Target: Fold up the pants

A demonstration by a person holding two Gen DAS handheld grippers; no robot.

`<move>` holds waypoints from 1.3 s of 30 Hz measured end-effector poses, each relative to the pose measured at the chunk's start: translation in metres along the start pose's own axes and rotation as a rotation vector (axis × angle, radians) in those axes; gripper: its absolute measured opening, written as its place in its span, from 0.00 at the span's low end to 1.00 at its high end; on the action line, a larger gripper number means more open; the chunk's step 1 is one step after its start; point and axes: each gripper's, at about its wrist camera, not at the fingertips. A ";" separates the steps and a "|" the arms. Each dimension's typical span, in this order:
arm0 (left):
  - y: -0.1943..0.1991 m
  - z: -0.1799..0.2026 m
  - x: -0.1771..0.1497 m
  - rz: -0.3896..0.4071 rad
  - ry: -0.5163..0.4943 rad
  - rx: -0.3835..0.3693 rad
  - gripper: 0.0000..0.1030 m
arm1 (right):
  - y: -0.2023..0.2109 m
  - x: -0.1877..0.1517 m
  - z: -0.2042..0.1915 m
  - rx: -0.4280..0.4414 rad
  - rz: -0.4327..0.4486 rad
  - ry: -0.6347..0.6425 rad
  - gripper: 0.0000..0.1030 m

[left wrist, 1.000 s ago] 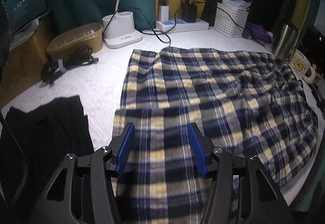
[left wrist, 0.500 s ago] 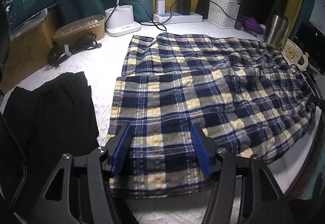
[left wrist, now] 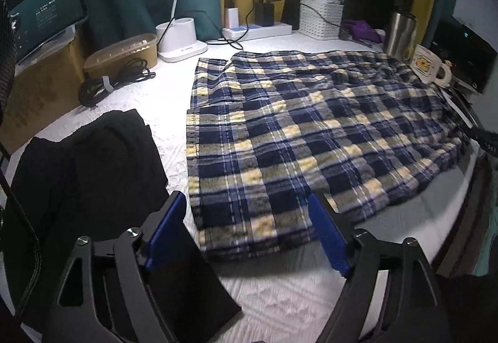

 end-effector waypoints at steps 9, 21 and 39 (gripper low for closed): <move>0.001 0.029 -0.022 -0.029 -0.157 -0.020 0.86 | 0.024 -0.012 -0.019 0.000 0.037 0.055 0.84; -0.028 0.057 -0.013 -0.010 -0.303 0.115 0.86 | 0.020 -0.020 -0.050 0.049 0.010 0.134 0.85; -0.001 0.038 0.037 0.124 -0.112 -0.042 0.05 | 0.026 -0.019 -0.171 0.183 0.116 0.415 1.00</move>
Point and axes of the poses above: each gripper's, at about its wrist camera, not at the fingertips, and y roughly against the way its jaws point, z to its right, x to its top, and after that the axes turned 5 degrees about -x, right-handed
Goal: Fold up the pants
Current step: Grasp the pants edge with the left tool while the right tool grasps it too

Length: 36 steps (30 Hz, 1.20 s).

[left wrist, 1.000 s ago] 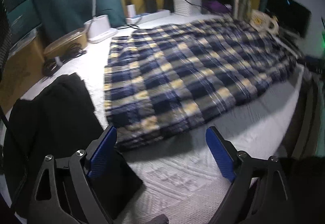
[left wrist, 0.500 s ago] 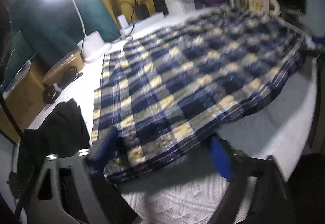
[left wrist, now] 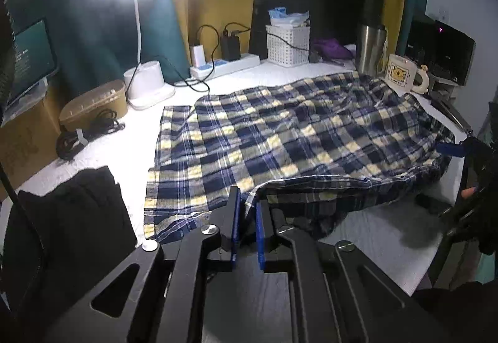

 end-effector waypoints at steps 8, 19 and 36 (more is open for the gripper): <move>-0.013 -0.007 -0.004 -0.038 0.012 0.004 0.05 | -0.010 -0.016 0.044 -0.124 -0.029 -0.012 0.99; -0.028 -0.010 -0.014 -0.110 -0.005 -0.024 0.05 | -0.020 -0.013 0.109 -0.042 -0.049 -0.111 0.17; -0.037 0.041 -0.003 -0.104 -0.194 -0.051 0.77 | 0.021 0.054 0.140 0.019 0.075 -0.207 0.10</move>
Point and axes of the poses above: each gripper's, at about its wrist camera, not at the fingertips, and y roughly against the way its jaws point, z to its right, x to its top, and after that the axes turned 5 degrees about -x, right-handed
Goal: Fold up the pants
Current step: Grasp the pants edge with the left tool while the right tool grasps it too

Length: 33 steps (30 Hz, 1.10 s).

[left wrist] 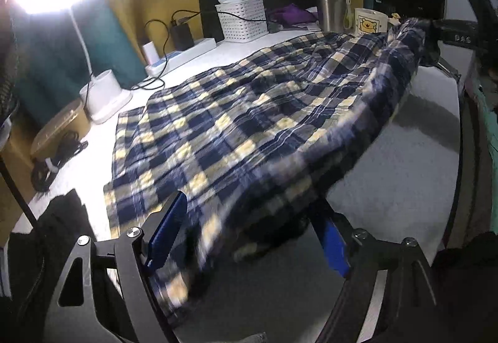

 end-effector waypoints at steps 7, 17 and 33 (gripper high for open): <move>-0.011 -0.014 0.010 -0.007 0.020 0.029 0.77 | 0.018 0.010 0.003 -0.013 0.036 -0.005 0.08; 0.016 -0.059 -0.029 0.014 0.179 0.120 0.03 | 0.017 -0.003 0.002 -0.012 0.016 -0.021 0.07; 0.138 -0.028 0.011 0.309 0.135 0.107 0.03 | 0.069 -0.025 0.024 -0.085 0.113 -0.106 0.07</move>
Point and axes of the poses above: each gripper's, at about its wrist camera, not at the fingertips, and y roughly against the way its jaws point, z to its right, x to its top, and after that the axes turned 5 degrees about -x, right-handed
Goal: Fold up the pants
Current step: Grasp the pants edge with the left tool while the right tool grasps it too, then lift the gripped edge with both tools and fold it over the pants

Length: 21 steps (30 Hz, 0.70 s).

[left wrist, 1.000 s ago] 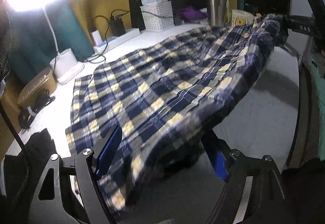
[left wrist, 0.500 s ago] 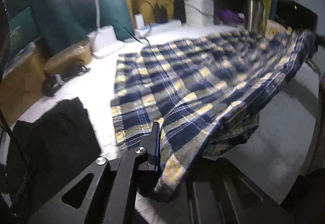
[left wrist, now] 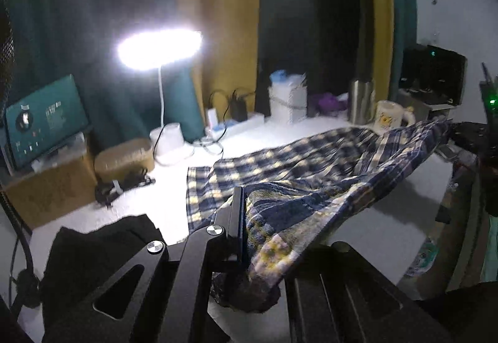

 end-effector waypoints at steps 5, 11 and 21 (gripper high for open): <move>0.027 0.020 0.005 0.034 -0.043 -0.027 0.03 | 0.018 -0.009 0.012 -0.016 0.032 -0.028 0.07; 0.051 0.044 0.004 0.041 -0.106 -0.061 0.03 | 0.036 -0.027 0.021 -0.035 0.038 -0.054 0.07; 0.085 0.066 0.007 0.084 -0.178 -0.087 0.03 | 0.070 -0.049 0.033 -0.055 0.070 -0.103 0.07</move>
Point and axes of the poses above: each gripper's, at about its wrist camera, not at the fingertips, and y roughly against the way its jaws point, z to its right, x to its top, and after that the axes turned 5 degrees about -x, right-handed
